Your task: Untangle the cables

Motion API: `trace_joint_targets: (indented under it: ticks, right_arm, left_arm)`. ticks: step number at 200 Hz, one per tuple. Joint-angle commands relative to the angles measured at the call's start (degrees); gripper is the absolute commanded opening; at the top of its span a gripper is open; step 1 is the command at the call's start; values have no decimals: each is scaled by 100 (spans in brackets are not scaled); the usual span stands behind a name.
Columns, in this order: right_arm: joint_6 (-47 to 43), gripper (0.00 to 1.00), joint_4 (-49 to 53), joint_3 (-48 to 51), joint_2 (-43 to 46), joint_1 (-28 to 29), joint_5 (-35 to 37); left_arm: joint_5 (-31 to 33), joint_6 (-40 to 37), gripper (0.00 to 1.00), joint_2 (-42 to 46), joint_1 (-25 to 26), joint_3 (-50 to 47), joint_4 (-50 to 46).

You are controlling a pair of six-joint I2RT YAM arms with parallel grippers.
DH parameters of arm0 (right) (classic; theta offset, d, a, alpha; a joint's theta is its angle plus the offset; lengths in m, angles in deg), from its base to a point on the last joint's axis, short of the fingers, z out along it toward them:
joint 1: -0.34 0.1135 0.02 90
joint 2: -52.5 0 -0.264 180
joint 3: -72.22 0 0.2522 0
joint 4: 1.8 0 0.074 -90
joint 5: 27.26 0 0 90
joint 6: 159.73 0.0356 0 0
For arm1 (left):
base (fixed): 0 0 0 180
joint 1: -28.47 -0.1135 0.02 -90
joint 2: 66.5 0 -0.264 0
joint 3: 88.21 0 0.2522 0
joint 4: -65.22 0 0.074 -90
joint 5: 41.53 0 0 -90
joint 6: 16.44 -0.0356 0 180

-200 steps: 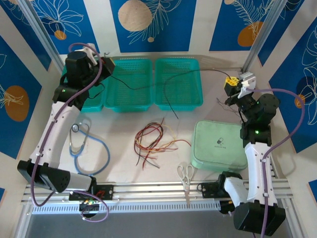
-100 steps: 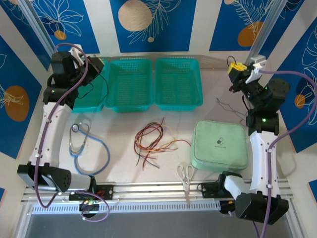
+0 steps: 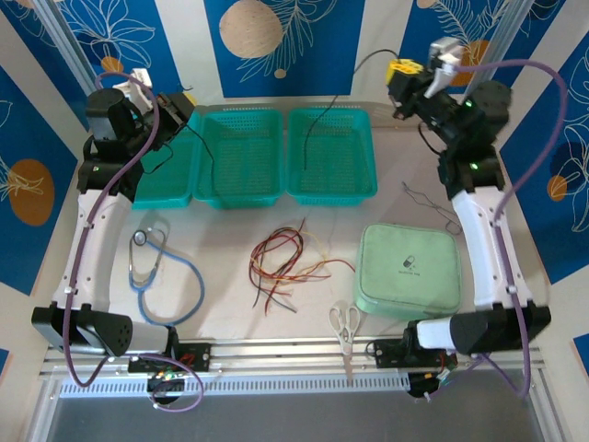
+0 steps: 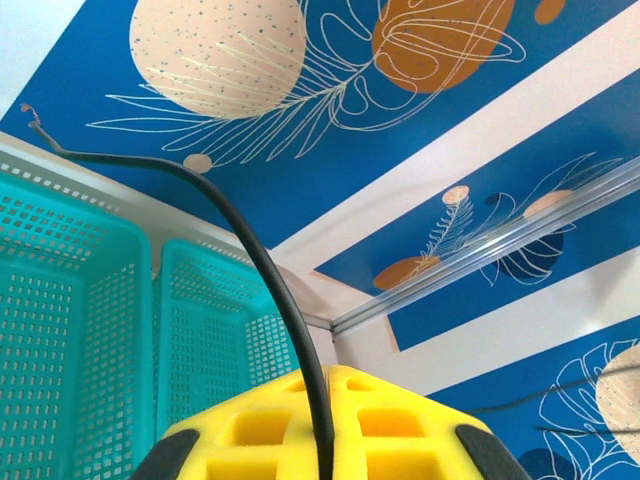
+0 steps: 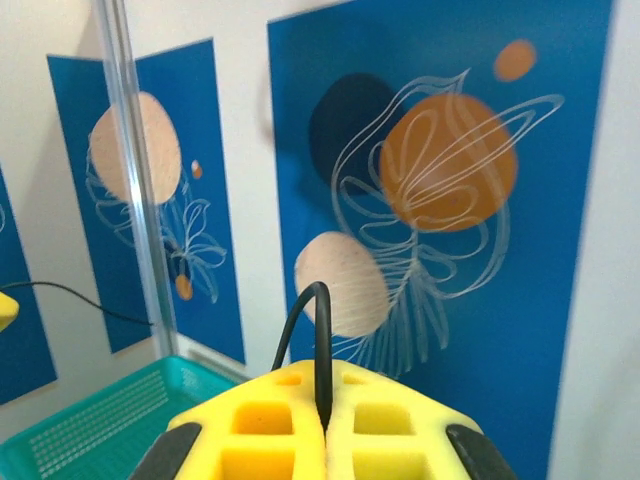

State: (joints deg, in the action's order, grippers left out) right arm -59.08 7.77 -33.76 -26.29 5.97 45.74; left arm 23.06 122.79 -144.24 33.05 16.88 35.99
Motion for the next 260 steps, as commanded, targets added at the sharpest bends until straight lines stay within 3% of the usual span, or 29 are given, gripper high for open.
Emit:
trace_joint_targets:
  ticks: [1, 50, 93, 138, 180, 202, 221, 260]
  right_arm:
    - [-87, 0, 83, -354, -627, 392, 319]
    - [302, 0, 127, -765, -1696, 526, 273]
    - [391, 0, 1961, -1183, -2652, 630, 1269]
    - [1003, 0, 3374, -1741, -3929, 632, 1462]
    - [1395, 0, 5119, -3358, -5507, 631, 1294]
    - [1379, 0, 5387, -3710, -5916, 664, 1163]
    - [1358, 9, 5354, -3693, -5934, 671, 1278]
    - [1185, 46, 5404, -3832, -5759, 594, 1328]
  left_arm:
    - [-192, 36, 0, 165, 43, -117, 173]
    - [-245, -102, 0, 376, 43, -215, -53]
    - [-237, 6, 0, 479, 120, -417, 84]
    - [-309, 60, 0, 417, 242, -634, 242]
    - [-155, -45, 0, 369, 515, -590, 138]
    - [-32, -45, 0, 312, 718, -575, 179]
    - [159, -110, 0, 204, 951, -432, 179]
    - [369, -258, 0, -324, 1406, 161, 149]
